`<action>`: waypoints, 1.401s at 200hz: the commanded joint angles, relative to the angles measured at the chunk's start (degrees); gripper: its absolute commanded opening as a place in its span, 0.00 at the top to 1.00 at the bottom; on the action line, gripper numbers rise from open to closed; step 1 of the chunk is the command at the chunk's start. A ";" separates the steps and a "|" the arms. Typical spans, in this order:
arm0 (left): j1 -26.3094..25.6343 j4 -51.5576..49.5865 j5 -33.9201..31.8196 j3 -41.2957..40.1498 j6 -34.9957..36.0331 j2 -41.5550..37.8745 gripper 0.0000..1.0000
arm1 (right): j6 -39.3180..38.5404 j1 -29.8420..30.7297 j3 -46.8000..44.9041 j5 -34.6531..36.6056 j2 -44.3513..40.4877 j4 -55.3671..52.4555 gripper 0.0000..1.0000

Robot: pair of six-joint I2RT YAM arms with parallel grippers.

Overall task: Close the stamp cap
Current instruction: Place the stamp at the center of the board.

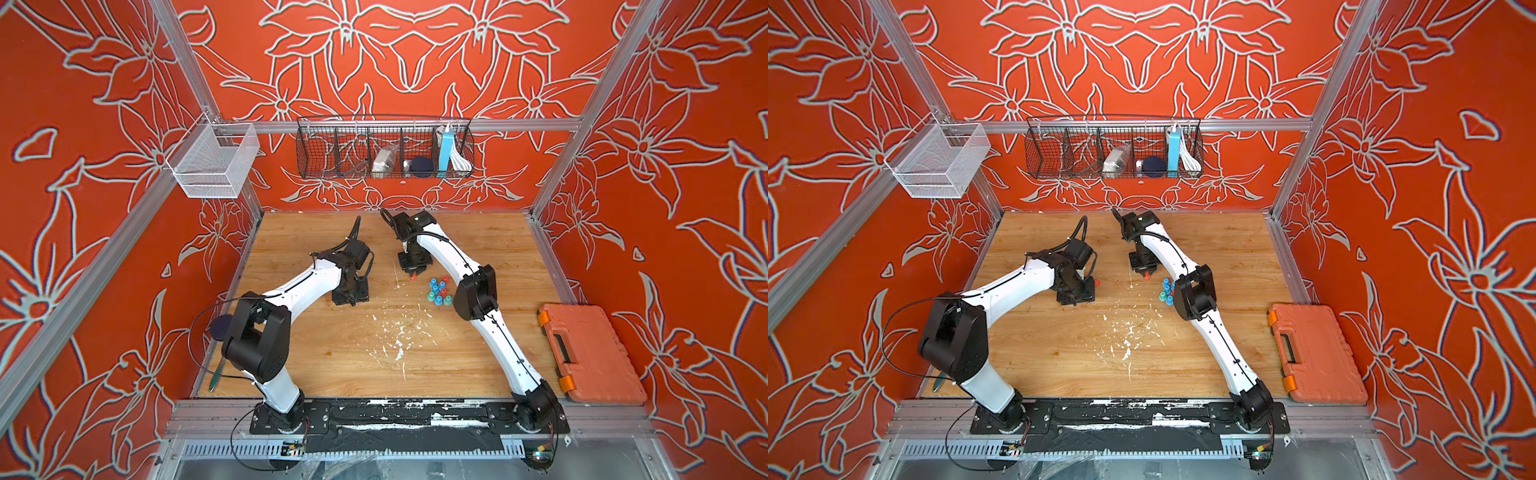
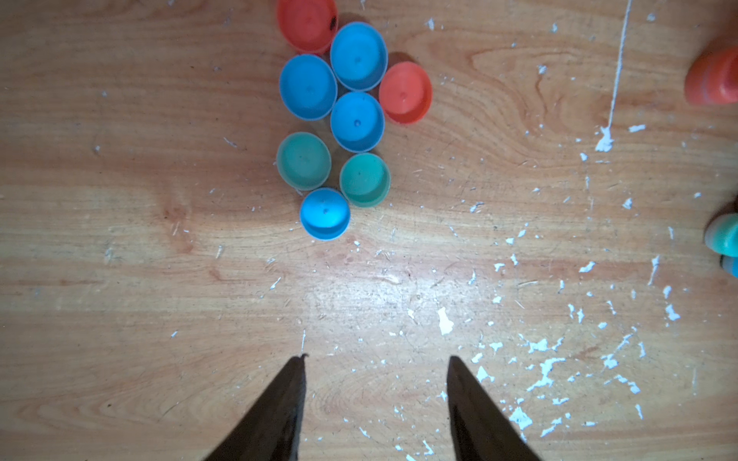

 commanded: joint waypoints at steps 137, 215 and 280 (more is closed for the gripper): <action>0.55 -1.90 -0.35 1.54 -0.89 1.70 0.43 | 0.32 -6.17 3.02 -0.20 4.53 6.15 1.00; 0.89 -2.07 -0.45 1.61 -1.08 2.06 0.43 | 0.85 -5.53 3.78 -1.82 5.55 7.45 1.00; 0.90 -1.99 -0.36 1.87 -1.29 2.06 0.43 | 0.65 -5.53 3.83 -2.00 5.07 6.71 0.96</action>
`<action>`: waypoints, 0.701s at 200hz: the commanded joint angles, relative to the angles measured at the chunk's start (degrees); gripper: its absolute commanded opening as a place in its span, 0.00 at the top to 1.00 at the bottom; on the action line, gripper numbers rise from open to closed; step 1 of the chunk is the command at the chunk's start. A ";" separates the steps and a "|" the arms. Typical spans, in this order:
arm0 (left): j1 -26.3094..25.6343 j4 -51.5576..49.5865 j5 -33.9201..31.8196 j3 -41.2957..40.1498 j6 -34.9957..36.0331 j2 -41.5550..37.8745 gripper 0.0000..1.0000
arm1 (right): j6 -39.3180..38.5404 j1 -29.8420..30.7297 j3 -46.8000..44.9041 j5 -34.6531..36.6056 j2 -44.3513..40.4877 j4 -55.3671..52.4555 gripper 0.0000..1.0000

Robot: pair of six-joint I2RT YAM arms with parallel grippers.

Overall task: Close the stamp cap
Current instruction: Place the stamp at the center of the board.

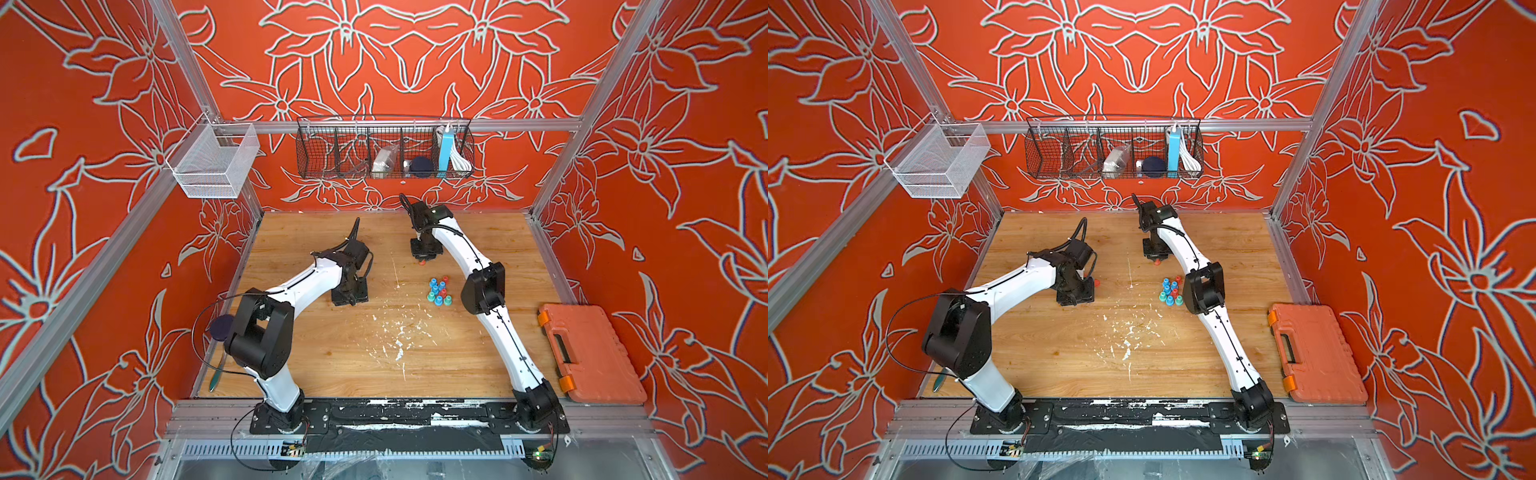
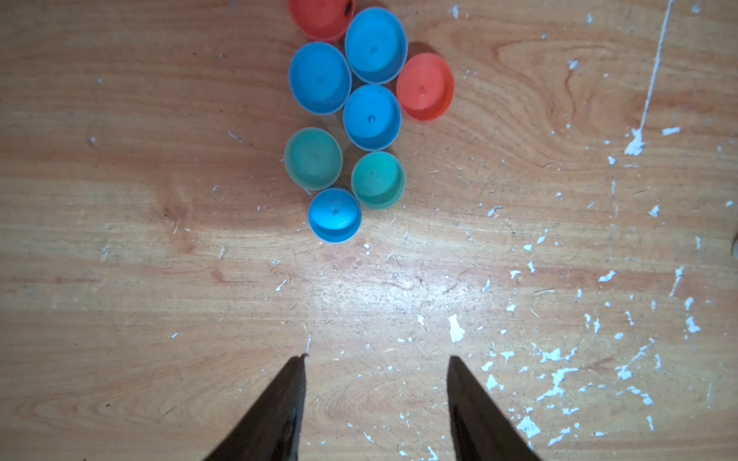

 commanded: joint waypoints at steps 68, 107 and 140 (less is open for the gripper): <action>0.25 -1.79 -0.67 1.74 -0.86 0.02 0.42 | 0.19 0.38 0.42 -0.90 1.55 0.08 0.85; 0.25 -2.18 -0.89 1.57 -0.69 -0.79 0.42 | -0.45 0.35 0.31 -0.37 1.00 -0.33 0.75; 0.25 -2.44 -1.19 1.49 -0.84 -1.73 0.42 | -0.71 0.34 0.28 -0.03 0.36 -0.47 0.69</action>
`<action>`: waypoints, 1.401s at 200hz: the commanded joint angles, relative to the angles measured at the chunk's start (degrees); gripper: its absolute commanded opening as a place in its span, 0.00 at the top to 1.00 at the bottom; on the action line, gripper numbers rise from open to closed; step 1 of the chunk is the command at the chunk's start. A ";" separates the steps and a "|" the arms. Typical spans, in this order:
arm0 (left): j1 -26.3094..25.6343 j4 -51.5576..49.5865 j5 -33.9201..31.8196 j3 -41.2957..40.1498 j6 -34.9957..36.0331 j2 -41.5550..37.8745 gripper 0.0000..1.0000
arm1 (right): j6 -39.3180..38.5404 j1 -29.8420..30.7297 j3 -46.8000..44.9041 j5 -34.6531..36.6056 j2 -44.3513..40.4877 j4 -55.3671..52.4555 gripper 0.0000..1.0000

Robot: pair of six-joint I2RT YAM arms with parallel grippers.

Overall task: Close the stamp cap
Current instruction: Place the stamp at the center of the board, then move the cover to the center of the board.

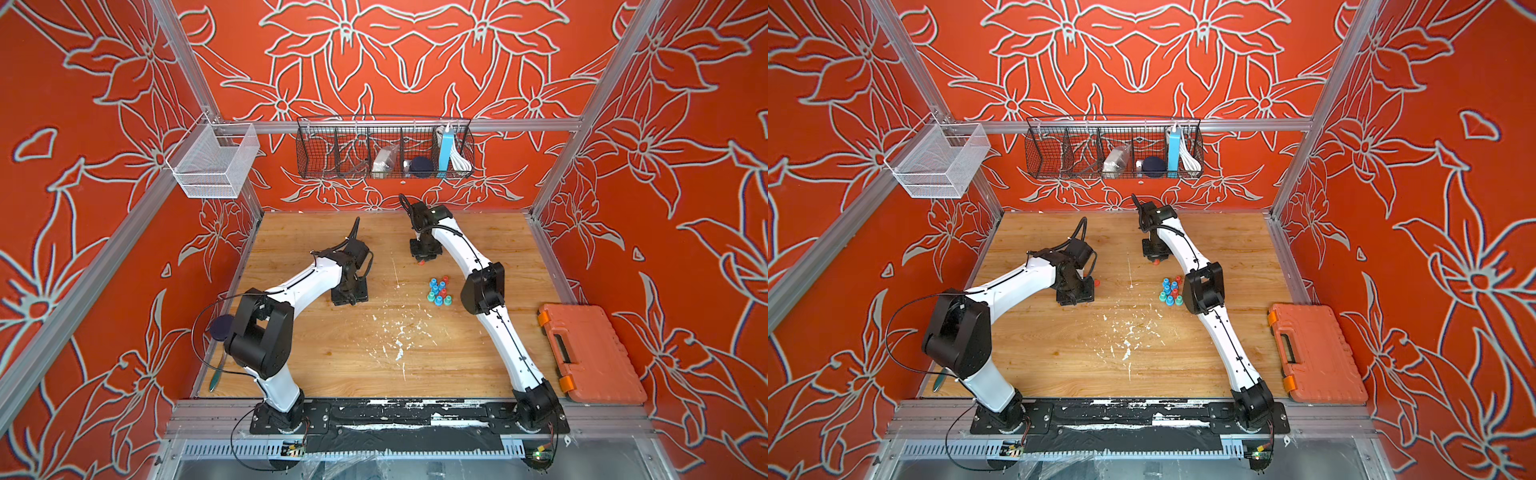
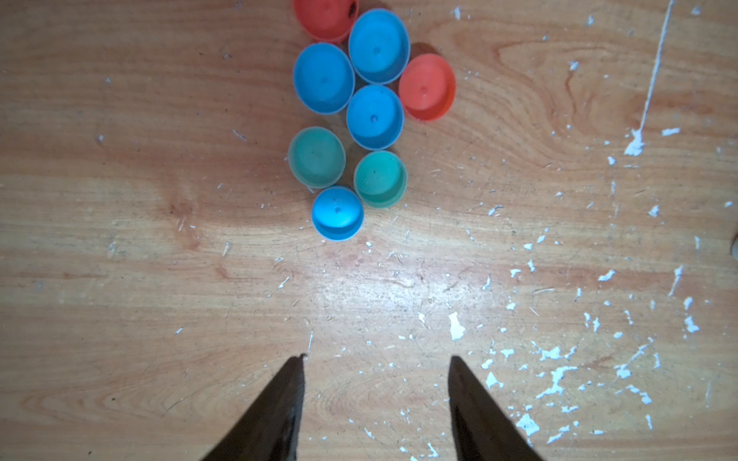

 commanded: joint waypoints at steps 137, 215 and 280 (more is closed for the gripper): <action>0.23 -1.27 -2.12 5.73 -1.09 -0.66 0.42 | -1.08 -0.13 -8.95 3.30 -13.34 -1.03 0.61; 0.25 0.09 -0.06 15.51 -1.57 10.66 0.42 | -2.76 -3.49 -22.80 3.95 -26.93 0.69 0.60; 0.07 0.00 0.43 21.61 -1.39 18.15 0.42 | -3.31 -6.91 -43.74 2.53 -38.66 8.93 0.61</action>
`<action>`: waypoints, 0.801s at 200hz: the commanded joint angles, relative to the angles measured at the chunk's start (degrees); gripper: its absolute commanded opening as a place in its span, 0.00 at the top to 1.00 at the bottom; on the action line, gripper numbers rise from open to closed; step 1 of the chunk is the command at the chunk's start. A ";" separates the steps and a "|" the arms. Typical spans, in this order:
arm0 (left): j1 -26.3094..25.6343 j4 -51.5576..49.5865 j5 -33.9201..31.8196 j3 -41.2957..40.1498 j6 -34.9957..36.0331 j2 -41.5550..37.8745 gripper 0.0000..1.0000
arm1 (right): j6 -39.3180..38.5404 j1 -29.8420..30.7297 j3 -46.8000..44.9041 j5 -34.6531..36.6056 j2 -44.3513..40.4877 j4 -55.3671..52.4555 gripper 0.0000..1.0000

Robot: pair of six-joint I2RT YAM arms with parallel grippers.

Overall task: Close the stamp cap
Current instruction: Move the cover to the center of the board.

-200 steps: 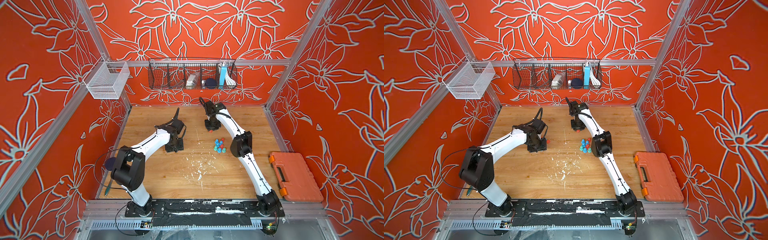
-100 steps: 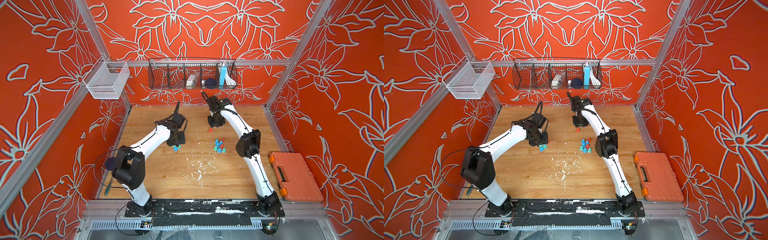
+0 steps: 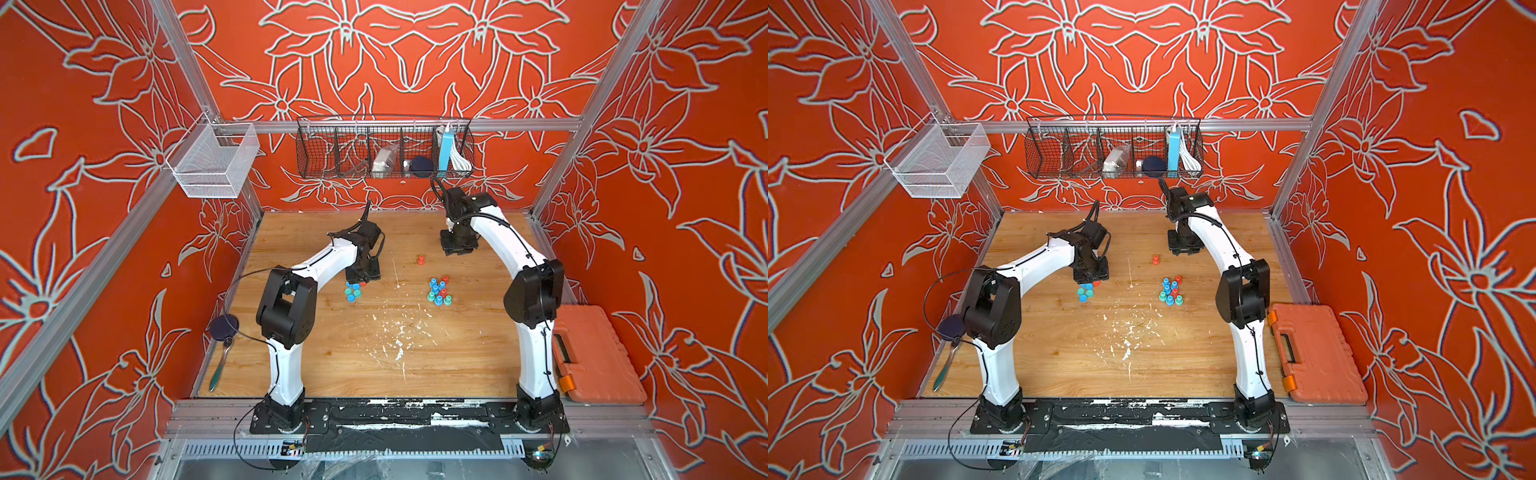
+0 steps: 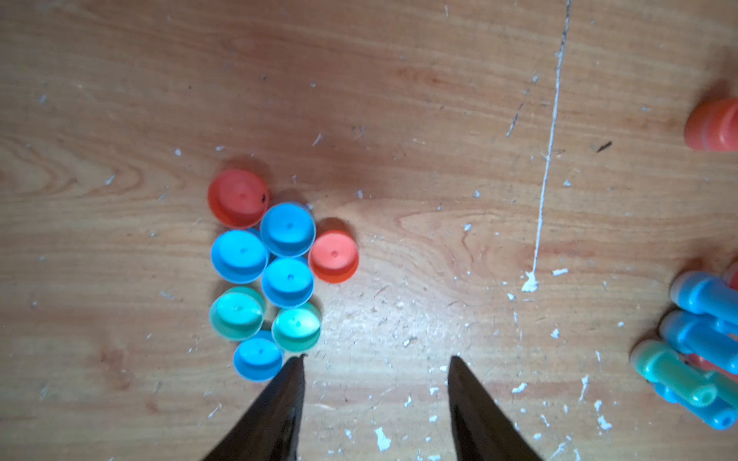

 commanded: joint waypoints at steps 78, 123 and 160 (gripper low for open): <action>0.05 -0.78 0.45 5.12 -0.72 6.81 0.43 | -1.76 -2.62 -9.85 -1.09 -6.85 4.32 0.62; 0.14 -0.70 0.36 5.88 -0.83 8.59 0.43 | -1.96 -3.06 -11.23 -1.57 -7.47 4.71 0.63; 0.12 -0.66 0.21 6.50 -0.75 9.64 0.43 | -2.12 -3.24 -11.90 -1.91 -7.91 4.93 0.64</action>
